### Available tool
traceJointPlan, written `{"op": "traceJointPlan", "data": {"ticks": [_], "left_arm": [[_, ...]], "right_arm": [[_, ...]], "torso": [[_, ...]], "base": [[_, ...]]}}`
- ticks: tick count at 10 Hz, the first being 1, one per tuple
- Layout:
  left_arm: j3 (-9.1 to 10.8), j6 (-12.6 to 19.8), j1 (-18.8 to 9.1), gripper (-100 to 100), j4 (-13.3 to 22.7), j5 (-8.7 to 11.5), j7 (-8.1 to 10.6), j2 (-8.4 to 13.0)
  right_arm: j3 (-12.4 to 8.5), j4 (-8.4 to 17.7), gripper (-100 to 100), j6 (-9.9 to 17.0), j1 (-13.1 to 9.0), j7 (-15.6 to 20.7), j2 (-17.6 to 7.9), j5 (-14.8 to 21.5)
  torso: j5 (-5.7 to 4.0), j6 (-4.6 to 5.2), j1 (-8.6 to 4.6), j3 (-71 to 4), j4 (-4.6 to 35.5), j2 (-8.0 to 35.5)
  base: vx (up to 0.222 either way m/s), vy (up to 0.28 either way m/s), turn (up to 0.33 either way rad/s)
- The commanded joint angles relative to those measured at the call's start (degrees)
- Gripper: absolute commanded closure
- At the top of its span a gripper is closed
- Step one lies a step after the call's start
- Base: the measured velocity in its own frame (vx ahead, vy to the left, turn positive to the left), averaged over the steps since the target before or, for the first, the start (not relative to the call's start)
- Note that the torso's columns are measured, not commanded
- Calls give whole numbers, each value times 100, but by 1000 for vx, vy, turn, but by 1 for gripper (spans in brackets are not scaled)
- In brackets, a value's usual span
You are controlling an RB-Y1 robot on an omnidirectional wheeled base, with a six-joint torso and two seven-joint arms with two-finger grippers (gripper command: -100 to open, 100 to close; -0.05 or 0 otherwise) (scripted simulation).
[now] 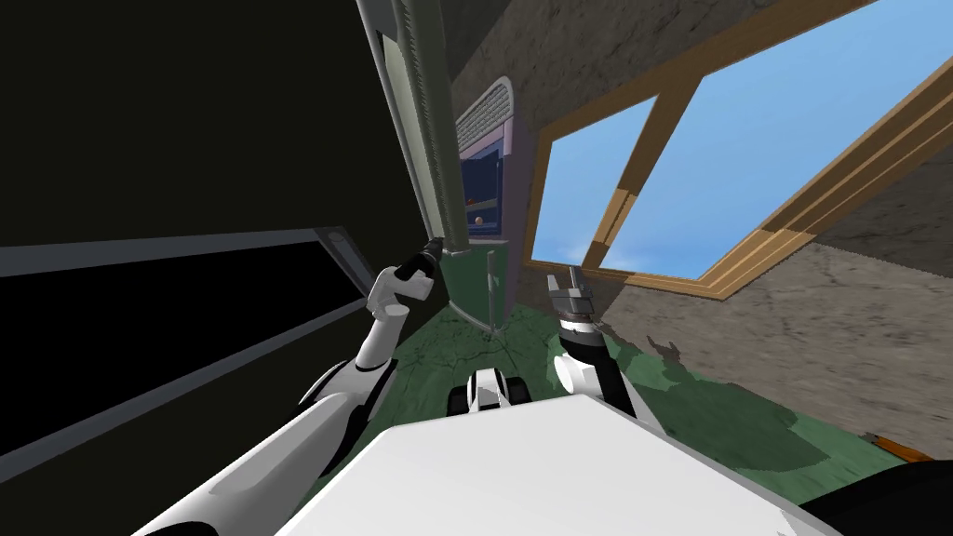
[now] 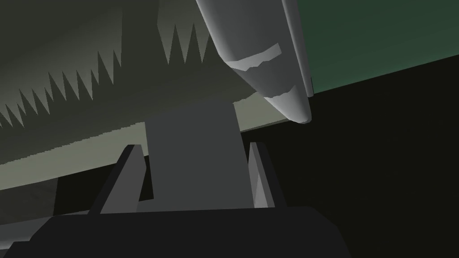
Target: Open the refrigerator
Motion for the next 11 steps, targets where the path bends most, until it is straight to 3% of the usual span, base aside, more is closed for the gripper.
{"op": "traceJointPlan", "data": {"ticks": [1,11], "left_arm": [[-80,-20,-26,100,-98,189,-5,48],[-425,-96,-44,100,-473,751,-6,122]], "right_arm": [[-1,0,0,0,-1,0,-1,0],[-1,1,0,0,0,0,-1,0]], "torso": [[22,-6,64,7,6,16],[4,0,34,-72,16,-77]], "base": [[-9,323,-63],[1,276,-40]]}}
